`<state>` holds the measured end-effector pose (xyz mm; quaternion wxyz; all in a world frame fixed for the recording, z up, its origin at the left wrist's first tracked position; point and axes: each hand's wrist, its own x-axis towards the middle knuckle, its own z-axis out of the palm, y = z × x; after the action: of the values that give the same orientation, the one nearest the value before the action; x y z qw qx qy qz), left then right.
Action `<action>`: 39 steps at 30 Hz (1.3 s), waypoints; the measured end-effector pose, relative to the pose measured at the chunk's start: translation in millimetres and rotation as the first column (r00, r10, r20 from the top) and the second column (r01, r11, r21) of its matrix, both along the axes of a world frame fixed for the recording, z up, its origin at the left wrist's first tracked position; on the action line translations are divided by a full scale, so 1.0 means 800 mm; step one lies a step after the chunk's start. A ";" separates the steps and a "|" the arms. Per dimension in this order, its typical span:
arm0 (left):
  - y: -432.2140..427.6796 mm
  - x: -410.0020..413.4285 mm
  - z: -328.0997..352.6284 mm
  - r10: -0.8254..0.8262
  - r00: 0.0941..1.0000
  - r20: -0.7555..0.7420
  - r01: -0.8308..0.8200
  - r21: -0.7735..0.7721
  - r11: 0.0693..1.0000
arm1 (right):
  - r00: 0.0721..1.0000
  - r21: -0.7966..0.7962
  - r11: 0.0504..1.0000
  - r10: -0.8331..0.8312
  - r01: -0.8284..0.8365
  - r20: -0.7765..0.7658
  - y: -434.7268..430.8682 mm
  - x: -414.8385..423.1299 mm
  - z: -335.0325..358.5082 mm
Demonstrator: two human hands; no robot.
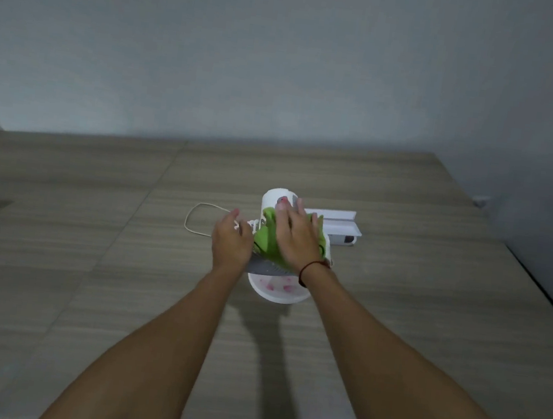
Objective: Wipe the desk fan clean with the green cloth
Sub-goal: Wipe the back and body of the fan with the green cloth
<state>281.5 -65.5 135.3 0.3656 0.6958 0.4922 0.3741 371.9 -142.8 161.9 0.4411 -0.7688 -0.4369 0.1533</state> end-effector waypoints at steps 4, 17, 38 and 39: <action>-0.019 0.005 0.024 0.052 0.999 0.017 -0.054 0.152 0.987 | 0.938 0.129 0.950 -0.249 0.285 -0.240 -0.019 0.018 -0.003; -0.059 0.009 0.034 -0.091 0.958 -0.271 0.115 0.073 0.991 | 0.615 -0.164 0.888 -0.422 0.431 -0.666 -0.071 0.017 -0.012; -0.100 -0.056 -0.023 -0.294 0.954 -0.061 0.228 -0.489 0.842 | 0.748 -0.198 0.972 -0.222 0.124 -0.625 -0.121 -0.016 -0.058; -0.099 -0.058 -0.027 -0.263 0.964 -0.038 0.215 -0.471 0.856 | 0.771 -0.200 0.972 -0.223 0.126 -0.597 -0.118 -0.020 -0.063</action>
<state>235.1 -144.8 113.4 0.5390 0.6623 0.4944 0.1620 355.6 -236.8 111.4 0.5131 -0.7446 -0.1832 0.3856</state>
